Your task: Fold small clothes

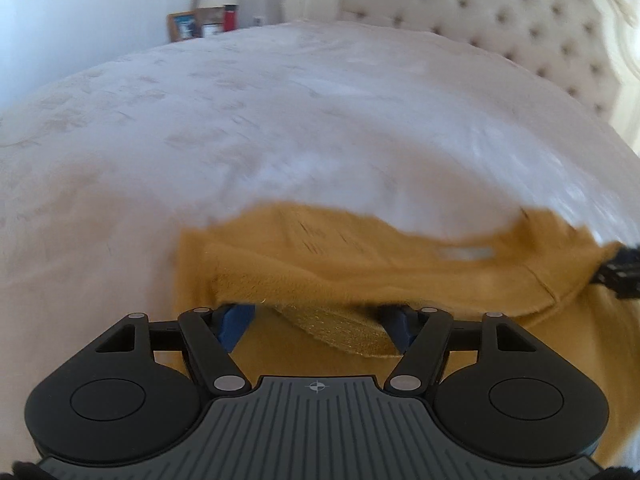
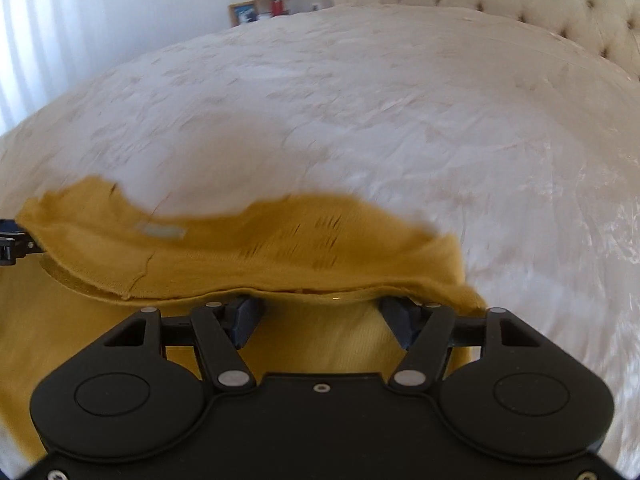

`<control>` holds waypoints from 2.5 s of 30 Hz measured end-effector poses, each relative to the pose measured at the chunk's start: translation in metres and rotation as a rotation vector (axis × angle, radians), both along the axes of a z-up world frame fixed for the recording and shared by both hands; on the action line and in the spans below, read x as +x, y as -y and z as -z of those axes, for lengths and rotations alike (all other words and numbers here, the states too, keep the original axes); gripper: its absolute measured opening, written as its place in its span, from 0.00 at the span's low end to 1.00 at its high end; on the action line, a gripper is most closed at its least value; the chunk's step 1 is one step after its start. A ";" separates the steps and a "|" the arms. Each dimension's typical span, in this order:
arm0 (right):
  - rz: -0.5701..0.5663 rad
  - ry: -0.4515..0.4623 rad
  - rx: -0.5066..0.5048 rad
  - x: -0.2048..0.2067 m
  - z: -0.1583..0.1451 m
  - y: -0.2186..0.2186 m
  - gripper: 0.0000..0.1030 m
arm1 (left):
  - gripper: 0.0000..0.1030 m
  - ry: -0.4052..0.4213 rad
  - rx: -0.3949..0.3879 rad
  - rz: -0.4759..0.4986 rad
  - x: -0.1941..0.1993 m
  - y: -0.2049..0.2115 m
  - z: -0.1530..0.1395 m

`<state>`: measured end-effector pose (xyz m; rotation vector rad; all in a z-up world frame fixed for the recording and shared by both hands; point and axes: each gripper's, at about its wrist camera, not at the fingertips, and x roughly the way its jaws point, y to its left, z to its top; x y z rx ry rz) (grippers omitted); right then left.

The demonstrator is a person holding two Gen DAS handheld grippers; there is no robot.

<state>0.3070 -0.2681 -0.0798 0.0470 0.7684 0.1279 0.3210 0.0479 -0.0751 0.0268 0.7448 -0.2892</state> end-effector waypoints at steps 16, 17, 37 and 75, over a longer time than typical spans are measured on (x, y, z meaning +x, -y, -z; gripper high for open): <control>-0.034 0.045 0.013 -0.047 0.004 -0.006 0.66 | 0.65 0.061 0.074 0.146 -0.062 0.013 -0.004; -0.047 0.035 -0.010 -0.054 0.009 -0.010 0.67 | 0.65 0.043 0.098 0.158 -0.070 0.014 0.002; 0.006 0.065 0.092 -0.152 0.020 0.010 0.68 | 0.67 0.024 0.136 0.127 -0.150 -0.012 0.013; 0.054 0.151 0.190 -0.191 0.051 0.018 0.99 | 0.89 -0.009 0.207 0.027 -0.137 0.100 0.030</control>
